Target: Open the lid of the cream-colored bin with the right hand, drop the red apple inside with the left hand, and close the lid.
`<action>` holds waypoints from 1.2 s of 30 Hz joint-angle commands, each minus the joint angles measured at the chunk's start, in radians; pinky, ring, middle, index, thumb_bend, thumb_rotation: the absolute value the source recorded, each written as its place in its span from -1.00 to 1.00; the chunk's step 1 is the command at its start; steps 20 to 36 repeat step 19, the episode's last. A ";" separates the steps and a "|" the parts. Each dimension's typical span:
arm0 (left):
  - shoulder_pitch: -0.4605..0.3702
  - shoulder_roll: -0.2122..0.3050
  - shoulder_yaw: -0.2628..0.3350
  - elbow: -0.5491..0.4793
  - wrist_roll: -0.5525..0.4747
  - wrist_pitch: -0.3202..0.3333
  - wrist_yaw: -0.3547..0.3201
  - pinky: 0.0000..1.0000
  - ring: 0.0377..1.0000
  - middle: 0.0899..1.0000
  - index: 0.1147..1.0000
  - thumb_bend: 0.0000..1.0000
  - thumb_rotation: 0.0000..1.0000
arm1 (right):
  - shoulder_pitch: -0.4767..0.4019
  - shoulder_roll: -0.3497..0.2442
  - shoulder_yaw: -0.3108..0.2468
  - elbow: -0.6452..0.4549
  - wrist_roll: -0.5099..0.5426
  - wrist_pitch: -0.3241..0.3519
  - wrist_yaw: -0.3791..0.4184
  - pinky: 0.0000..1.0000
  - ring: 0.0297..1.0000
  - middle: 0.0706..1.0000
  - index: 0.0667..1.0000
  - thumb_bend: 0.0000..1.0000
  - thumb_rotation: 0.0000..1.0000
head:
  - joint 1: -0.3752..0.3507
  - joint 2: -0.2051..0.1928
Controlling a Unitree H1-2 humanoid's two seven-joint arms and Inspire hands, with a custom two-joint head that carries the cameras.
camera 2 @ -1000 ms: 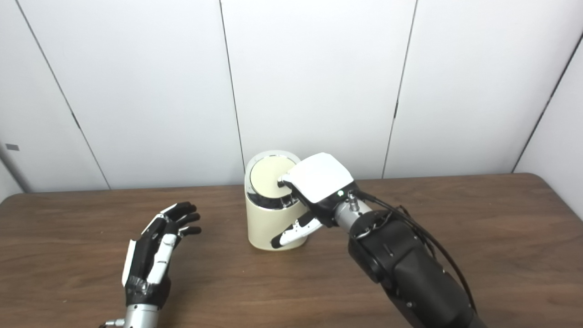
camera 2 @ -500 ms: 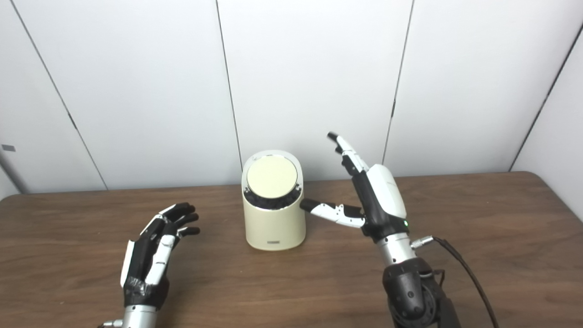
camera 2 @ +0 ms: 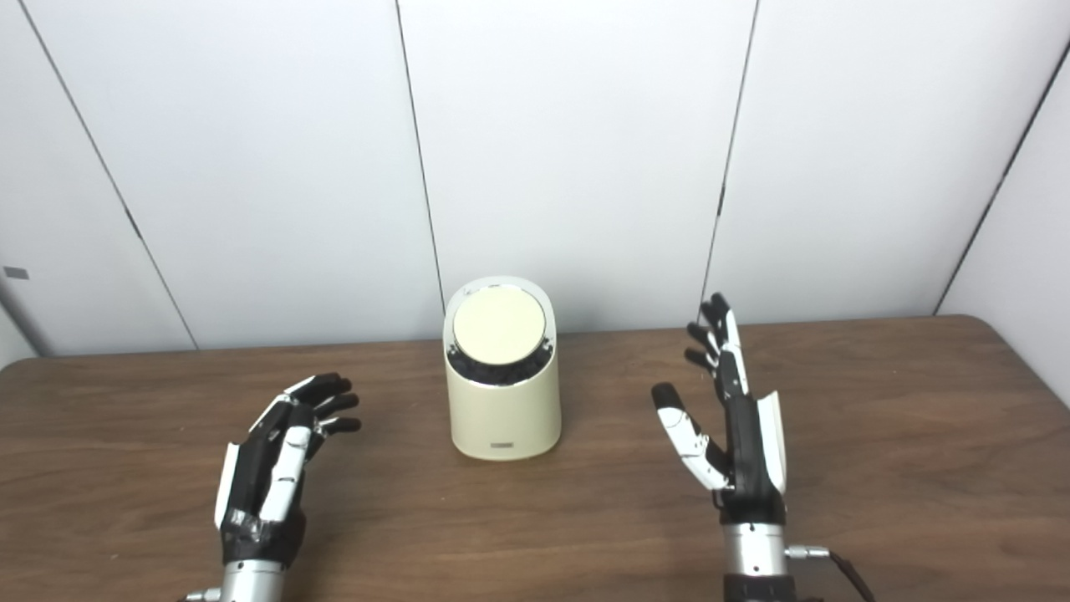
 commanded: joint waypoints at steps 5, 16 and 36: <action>0.022 -0.008 0.022 -0.012 -0.026 -0.038 0.009 0.20 0.36 0.35 0.29 -0.52 -0.20 | 0.071 0.002 0.032 0.063 0.111 -0.037 -0.044 0.33 0.43 0.42 0.41 -0.49 -0.17 | 0.005 0.014; 0.076 -0.018 0.037 -0.031 -0.038 -0.061 0.002 0.16 0.31 0.29 0.23 -0.50 -0.25 | 0.128 0.008 0.027 0.014 0.180 -0.037 -0.002 0.34 0.43 0.42 0.38 -0.48 -0.27 | 0.012 0.054; 0.104 -0.021 0.036 -0.064 -0.045 -0.054 0.000 0.16 0.32 0.30 0.23 -0.50 -0.27 | 0.155 -0.001 0.039 -0.018 0.085 -0.037 -0.030 0.29 0.40 0.40 0.38 -0.50 -0.22 | 0.012 0.074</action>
